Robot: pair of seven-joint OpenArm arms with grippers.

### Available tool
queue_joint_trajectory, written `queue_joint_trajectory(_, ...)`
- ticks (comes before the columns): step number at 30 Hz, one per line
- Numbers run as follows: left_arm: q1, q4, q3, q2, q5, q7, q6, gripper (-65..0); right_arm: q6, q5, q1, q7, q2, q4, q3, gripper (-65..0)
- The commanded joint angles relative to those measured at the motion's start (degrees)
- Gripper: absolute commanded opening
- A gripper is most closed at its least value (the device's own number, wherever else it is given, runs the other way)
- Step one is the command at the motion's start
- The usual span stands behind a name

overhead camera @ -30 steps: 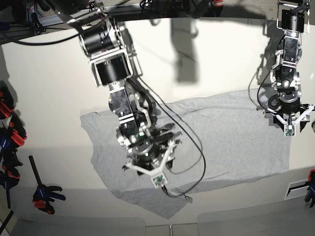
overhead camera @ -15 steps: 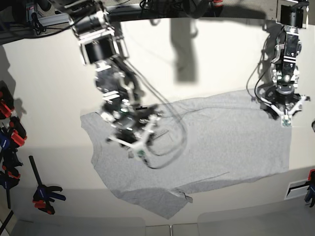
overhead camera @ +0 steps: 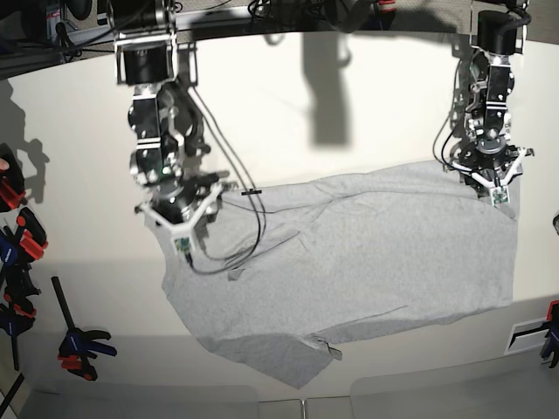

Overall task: Fold the T-shirt properly
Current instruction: 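Pull both grippers back toward the robot, dragging the shirt collar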

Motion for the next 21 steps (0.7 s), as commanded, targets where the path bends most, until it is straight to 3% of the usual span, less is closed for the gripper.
queue_joint_trajectory(1,0.00,0.20,-0.35,-0.83,-0.22,2.99,0.24,-36.2,0.79,0.33,0.66,0.70,0.17,1.05,0.13,-37.7)
queue_joint_trajectory(6,1.03,0.20,-0.35,-0.96,-0.22,4.31,0.24,-36.2,0.79,-0.15,-3.23,1.68,0.31,1.14,0.15,-37.7)
queue_joint_trajectory(14,5.42,1.05,-0.35,-2.29,2.40,4.57,0.26,-36.2,0.74,-0.09,-8.24,1.79,5.27,3.72,0.13,-37.7)
queue_joint_trajectory(21,12.50,14.80,-0.68,-2.93,1.33,8.81,0.22,-36.2,0.57,0.17,-14.97,-0.35,9.64,11.98,0.15,-37.7)
